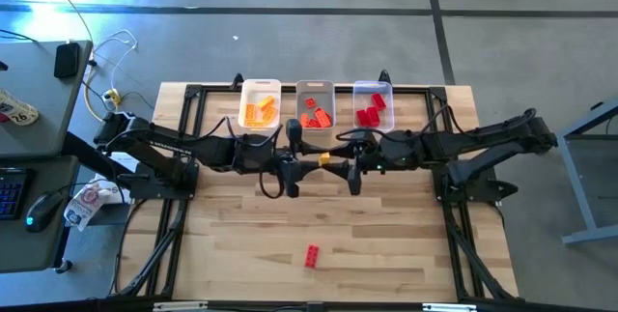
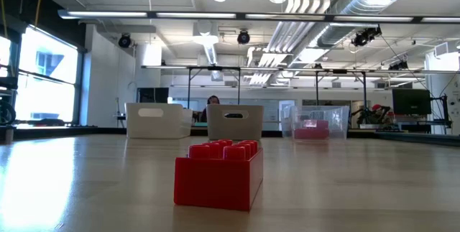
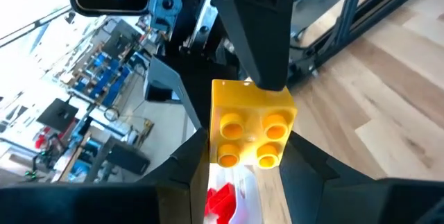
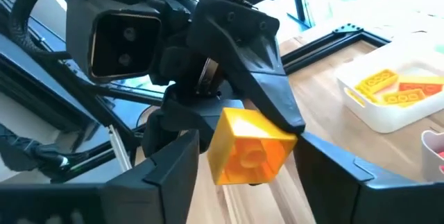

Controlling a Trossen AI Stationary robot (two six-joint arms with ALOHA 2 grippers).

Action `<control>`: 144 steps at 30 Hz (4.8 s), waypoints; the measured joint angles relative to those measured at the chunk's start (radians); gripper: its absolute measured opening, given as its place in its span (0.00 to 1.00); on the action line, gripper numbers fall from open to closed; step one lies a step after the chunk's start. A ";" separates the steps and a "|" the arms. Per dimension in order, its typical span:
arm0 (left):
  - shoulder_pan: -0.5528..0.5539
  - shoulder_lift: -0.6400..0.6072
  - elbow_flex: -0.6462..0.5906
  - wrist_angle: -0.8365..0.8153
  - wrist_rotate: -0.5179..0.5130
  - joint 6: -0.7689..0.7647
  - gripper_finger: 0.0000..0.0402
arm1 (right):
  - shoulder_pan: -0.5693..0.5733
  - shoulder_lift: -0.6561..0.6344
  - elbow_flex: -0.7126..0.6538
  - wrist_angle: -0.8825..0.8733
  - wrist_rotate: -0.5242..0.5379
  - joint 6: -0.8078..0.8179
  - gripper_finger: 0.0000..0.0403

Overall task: Sort & place blocks by color
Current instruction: Put the yellow game piece into the white bin, then put the red game piece into the transparent bin

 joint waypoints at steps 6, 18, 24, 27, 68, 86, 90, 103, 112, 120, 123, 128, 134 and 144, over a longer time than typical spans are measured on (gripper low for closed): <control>0.001 0.000 0.001 -0.068 -0.132 0.026 0.28 | -0.001 0.000 0.000 -0.019 -0.008 0.000 0.56; 0.168 0.000 0.000 -0.363 -0.314 -0.106 0.28 | 0.004 -0.002 0.000 -0.092 -0.069 0.000 0.56; 0.299 0.000 0.000 -0.486 -0.175 -0.248 0.28 | 0.004 -0.002 0.000 -0.176 -0.069 -0.025 0.56; 0.360 0.000 0.000 -0.532 -0.130 -0.296 0.28 | 0.010 0.004 0.000 -0.189 -0.065 -0.069 0.56; 0.795 0.157 -0.001 -0.749 0.027 -0.780 0.50 | 0.048 0.440 0.001 0.046 -0.444 -0.584 0.56; 0.763 0.118 -0.001 -0.849 0.291 -0.904 0.55 | 0.048 0.541 0.001 0.088 -0.601 -0.891 0.56; 0.722 0.067 -0.001 -0.850 0.293 -0.935 0.55 | 0.048 0.542 0.001 0.104 -0.622 -0.965 0.56; 0.525 -0.160 0.000 -0.876 0.360 -1.069 0.55 | 0.080 0.542 0.001 0.257 -0.678 -0.995 0.56; 0.457 -0.233 0.000 -0.872 0.355 -1.114 0.55 | 0.139 0.621 0.014 0.315 -0.667 -0.988 0.56; 0.438 -0.234 0.000 -0.875 0.337 -1.118 0.55 | 0.153 0.701 0.071 0.312 -0.666 -0.987 0.56; 0.437 -0.233 0.000 -0.875 0.336 -1.118 0.55 | 0.153 0.733 0.083 0.292 -0.665 -0.987 0.56; 0.437 -0.233 0.000 -0.874 0.336 -1.118 0.55 | 0.153 0.779 0.089 0.261 -0.660 -0.987 0.56; 0.437 -0.232 0.000 -0.875 0.336 -1.118 0.55 | 0.153 0.798 0.089 0.237 -0.659 -0.987 0.56; 0.437 -0.232 0.000 -0.874 0.336 -1.118 0.55 | 0.152 0.798 0.087 0.217 -0.633 -0.988 0.56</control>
